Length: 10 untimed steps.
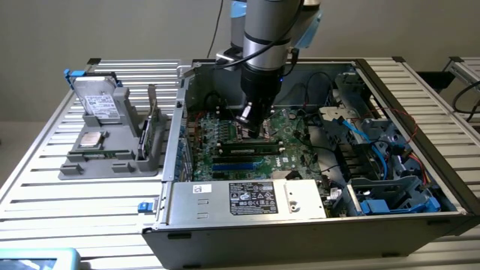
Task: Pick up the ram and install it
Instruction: 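Press down the ram until it locks into place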
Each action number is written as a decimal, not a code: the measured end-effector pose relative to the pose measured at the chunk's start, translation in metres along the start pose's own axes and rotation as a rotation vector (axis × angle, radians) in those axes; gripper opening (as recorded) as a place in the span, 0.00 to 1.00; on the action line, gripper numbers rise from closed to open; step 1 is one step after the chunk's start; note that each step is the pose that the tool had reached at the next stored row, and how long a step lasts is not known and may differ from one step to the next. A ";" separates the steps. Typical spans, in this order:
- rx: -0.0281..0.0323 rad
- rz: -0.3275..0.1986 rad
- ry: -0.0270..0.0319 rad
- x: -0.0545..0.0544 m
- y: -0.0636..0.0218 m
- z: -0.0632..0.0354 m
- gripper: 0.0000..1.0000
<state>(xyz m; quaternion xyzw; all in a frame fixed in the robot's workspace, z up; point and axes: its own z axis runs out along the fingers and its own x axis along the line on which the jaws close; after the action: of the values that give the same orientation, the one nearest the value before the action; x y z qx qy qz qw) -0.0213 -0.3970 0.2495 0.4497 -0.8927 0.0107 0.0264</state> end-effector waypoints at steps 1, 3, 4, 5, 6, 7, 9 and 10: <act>-0.0008 0.015 -0.0001 0.000 0.0000 0.0000 0.11; -0.0025 0.045 -0.0002 0.000 0.0000 0.0001 0.11; -0.0034 0.059 -0.0003 0.000 0.0000 0.0001 0.11; -0.0043 0.075 -0.0003 0.000 0.0000 0.0001 0.11; -0.0049 0.088 -0.0005 0.000 0.0000 0.0001 0.11; -0.0053 0.100 -0.0007 0.000 0.0000 0.0001 0.11; -0.0055 0.124 -0.0015 0.000 0.0000 0.0001 0.11; -0.0051 0.134 -0.0020 0.000 0.0000 0.0002 0.11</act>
<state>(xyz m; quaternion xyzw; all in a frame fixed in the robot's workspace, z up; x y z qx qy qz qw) -0.0212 -0.3970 0.2494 0.3887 -0.9210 0.0097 0.0259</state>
